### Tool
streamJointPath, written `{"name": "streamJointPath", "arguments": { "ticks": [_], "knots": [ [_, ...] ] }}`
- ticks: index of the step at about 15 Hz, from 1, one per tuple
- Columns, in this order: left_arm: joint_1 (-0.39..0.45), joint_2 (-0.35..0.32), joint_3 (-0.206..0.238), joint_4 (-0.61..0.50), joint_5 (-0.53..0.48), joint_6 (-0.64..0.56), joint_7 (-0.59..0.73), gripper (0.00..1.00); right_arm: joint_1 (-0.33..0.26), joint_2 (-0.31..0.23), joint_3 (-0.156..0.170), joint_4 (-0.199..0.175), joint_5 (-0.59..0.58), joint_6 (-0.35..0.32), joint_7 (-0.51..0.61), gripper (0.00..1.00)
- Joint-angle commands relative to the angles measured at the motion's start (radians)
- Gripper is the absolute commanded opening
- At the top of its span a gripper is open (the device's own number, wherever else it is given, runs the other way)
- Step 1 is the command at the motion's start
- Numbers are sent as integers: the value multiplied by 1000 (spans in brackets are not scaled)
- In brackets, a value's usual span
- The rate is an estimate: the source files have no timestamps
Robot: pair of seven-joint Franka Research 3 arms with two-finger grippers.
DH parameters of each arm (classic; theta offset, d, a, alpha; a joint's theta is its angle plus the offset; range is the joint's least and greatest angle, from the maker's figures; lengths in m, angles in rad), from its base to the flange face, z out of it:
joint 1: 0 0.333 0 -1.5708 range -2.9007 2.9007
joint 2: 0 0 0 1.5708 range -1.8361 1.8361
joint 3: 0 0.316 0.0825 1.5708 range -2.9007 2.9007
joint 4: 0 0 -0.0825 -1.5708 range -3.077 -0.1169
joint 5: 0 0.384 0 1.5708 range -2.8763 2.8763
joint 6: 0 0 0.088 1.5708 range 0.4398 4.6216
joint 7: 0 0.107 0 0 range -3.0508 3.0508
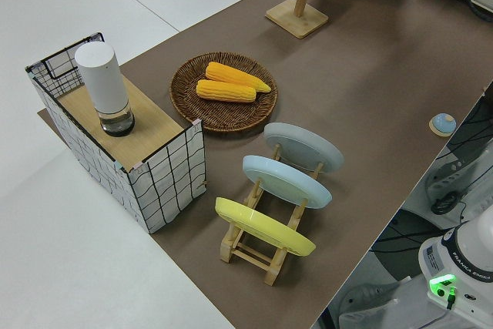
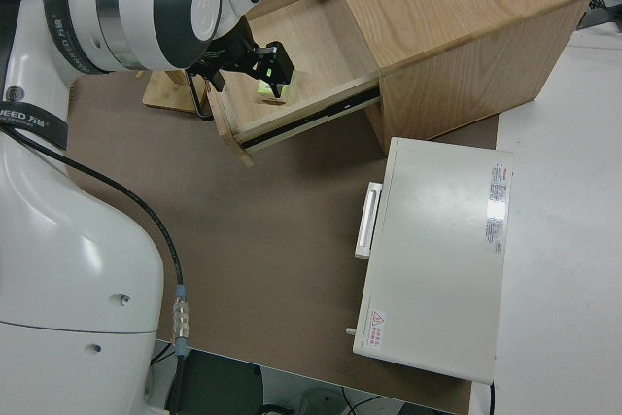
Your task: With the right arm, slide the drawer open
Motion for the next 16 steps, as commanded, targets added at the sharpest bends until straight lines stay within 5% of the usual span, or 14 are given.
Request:
{"name": "streamJointPath", "arguments": {
  "ticks": [1,16],
  "knots": [
    [-17,13,17,20,12,0,8,995,-22,-8,5,-47,24,36,-66,985],
    [-17,13,17,20,12,0,8,995,-31,3,9,-38,-40,25,-61,987]
  ]
}}
